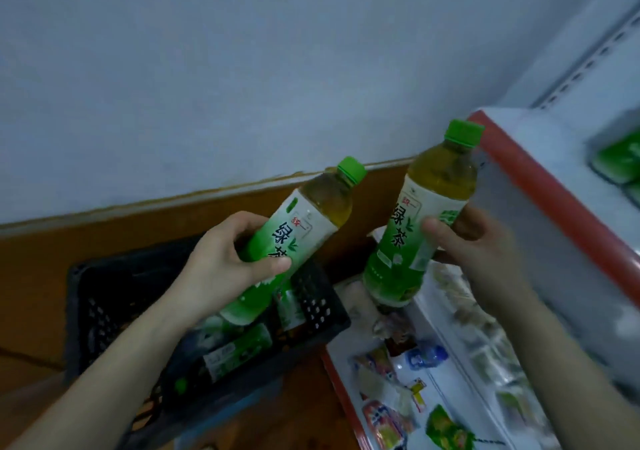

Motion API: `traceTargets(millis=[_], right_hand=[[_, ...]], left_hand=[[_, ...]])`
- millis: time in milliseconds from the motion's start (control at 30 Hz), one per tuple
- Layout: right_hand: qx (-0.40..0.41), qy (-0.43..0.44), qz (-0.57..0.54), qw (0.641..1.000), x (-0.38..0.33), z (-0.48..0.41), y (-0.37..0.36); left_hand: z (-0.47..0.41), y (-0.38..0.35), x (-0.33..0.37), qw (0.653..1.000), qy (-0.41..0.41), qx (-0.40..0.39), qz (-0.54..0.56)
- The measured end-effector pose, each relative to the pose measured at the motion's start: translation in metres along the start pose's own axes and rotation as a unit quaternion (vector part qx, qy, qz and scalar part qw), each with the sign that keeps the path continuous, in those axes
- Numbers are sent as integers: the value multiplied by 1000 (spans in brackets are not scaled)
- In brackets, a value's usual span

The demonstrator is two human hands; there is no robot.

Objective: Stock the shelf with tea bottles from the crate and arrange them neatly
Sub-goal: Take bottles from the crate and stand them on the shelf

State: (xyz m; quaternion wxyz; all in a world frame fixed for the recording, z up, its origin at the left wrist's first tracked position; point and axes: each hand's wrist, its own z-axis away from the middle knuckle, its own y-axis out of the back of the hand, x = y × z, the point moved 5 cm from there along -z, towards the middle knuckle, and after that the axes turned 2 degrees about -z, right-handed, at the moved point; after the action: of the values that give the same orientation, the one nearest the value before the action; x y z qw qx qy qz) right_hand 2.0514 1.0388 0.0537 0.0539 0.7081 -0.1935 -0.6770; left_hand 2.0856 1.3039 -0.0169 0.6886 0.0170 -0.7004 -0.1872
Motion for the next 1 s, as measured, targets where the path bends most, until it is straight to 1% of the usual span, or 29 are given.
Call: traceTargets(millis=[100, 267, 500, 600, 733, 867, 1000], right_hand=[[73, 24, 2, 997, -27, 17, 50], [193, 61, 7, 979, -49, 52, 134], [287, 82, 26, 954, -60, 106, 267], [318, 95, 48, 942, -60, 124, 328], [337, 87, 48, 936, -43, 144, 395], [339, 61, 43, 938, -16, 152, 436], [324, 33, 47, 944, 10, 152, 456]], left_hand=[[-13, -27, 44, 998, -46, -7, 31], [-24, -83, 107, 992, -96, -27, 77], [-12, -191, 196, 974, -141, -98, 150], [0, -238, 230, 964, -157, -123, 177], [12, -289, 261, 956, -164, -126, 209], [18, -325, 282, 951, -177, -130, 217], [18, -348, 294, 951, -198, -124, 203]])
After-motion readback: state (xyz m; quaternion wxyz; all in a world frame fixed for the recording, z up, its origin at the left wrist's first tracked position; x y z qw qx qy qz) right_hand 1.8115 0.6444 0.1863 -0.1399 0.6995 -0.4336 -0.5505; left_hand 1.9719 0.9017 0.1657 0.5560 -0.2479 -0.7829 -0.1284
